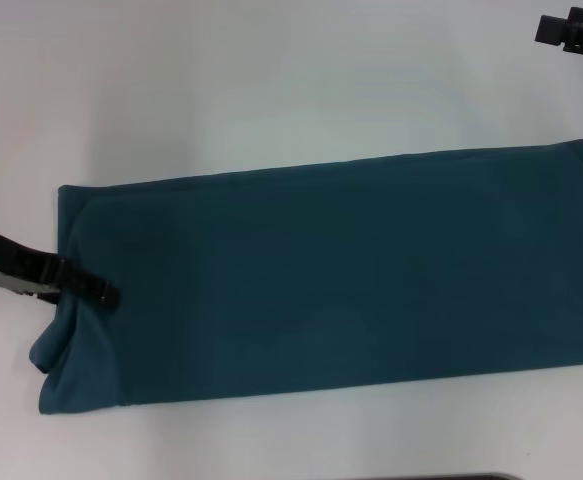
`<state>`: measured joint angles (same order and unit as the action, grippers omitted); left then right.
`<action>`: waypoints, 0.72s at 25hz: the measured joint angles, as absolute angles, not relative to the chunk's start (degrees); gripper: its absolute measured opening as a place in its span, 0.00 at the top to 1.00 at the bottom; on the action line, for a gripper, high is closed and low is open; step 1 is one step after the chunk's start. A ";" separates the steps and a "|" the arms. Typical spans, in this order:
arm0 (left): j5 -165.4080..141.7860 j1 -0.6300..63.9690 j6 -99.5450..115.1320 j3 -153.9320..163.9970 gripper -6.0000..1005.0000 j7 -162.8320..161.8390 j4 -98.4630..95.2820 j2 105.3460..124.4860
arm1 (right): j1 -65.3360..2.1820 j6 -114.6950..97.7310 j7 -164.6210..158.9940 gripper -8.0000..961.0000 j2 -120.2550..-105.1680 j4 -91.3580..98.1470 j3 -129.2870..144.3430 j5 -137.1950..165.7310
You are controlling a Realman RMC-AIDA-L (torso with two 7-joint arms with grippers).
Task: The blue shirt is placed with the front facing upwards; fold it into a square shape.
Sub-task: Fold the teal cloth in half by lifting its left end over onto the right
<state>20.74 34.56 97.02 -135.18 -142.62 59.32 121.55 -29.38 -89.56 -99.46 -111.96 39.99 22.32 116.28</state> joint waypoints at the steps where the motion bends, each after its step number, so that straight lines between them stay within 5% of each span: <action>1: 20.74 34.66 97.02 -135.18 0.10 -142.61 59.20 121.55 | -29.37 -89.56 -99.44 0.02 -111.96 39.99 22.32 116.28; 18: 21.51 36.36 97.39 -133.78 0.10 -142.52 58.72 122.37 | -29.28 -89.55 -99.36 0.02 -111.90 39.99 22.32 116.28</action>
<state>21.51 36.36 97.39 -133.78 -142.52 58.72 122.37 -29.28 -89.55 -99.36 -111.90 39.99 22.32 116.28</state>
